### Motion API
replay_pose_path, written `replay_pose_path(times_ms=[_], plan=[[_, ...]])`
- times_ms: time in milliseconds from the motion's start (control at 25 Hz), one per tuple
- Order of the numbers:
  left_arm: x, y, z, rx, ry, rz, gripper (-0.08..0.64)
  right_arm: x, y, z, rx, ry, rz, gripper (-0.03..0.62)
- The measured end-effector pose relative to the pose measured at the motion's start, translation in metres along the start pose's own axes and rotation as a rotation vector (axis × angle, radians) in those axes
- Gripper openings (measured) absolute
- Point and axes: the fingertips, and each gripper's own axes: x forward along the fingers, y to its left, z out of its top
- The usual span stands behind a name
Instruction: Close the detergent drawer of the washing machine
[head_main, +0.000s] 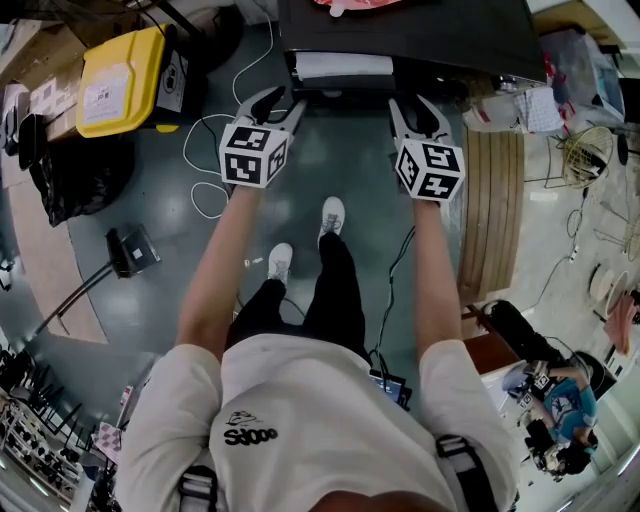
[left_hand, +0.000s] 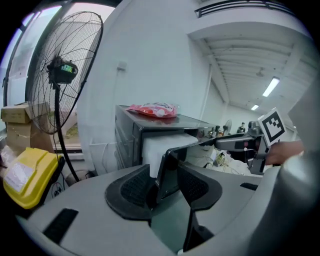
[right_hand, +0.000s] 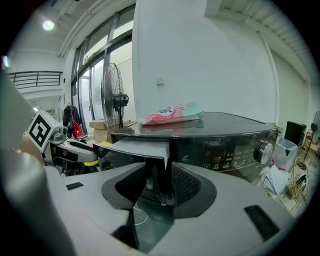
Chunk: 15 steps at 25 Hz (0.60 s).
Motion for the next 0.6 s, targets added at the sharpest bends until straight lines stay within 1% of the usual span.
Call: replay_pose_path(times_ms=[200, 400, 600], plan=[[0.009, 0.01, 0.005, -0.008, -0.013, 0.005, 0.183, 0.012, -0.003, 0.005, 0.018, -0.016, 0.003, 0.15], [0.016, 0.017, 0.01, -0.042, -0.004, -0.013, 0.184, 0.021, -0.004, 0.01, 0.03, -0.029, -0.001, 0.15], [0.016, 0.019, 0.011, -0.043, -0.012, -0.028, 0.189, 0.022, -0.003, 0.01, 0.056, -0.049, 0.025, 0.15]])
